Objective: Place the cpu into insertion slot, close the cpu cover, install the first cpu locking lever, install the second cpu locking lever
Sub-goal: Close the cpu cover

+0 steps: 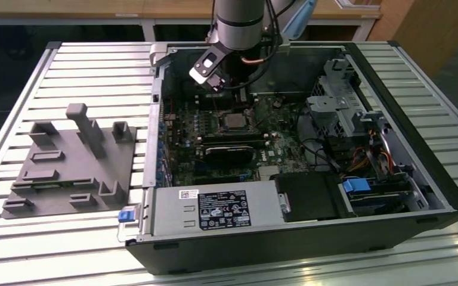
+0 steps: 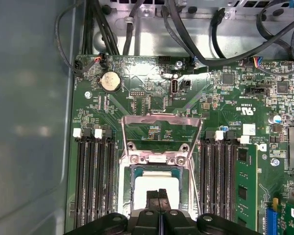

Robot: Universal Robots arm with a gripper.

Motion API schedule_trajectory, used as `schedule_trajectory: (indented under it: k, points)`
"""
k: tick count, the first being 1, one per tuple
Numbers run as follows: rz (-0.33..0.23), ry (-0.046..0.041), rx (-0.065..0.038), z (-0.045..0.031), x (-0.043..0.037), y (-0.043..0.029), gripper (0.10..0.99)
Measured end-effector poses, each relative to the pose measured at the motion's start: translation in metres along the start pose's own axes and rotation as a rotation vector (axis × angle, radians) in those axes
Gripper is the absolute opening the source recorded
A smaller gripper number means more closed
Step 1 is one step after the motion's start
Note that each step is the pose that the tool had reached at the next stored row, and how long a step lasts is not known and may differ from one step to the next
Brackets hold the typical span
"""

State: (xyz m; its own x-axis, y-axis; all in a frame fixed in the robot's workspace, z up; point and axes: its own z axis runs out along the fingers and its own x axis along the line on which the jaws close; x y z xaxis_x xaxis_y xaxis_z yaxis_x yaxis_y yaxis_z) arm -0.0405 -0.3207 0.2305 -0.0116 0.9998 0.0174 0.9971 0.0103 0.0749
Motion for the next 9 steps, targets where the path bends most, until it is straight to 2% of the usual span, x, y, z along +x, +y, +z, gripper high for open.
schedule_trajectory:
  k: [5,9]
  points:
    - [0.000,0.0005,0.001,-0.0036,0.0001,0.0003,0.106]
    - [0.000,0.0053,0.002,-0.0080,0.0001,0.0007,0.106]
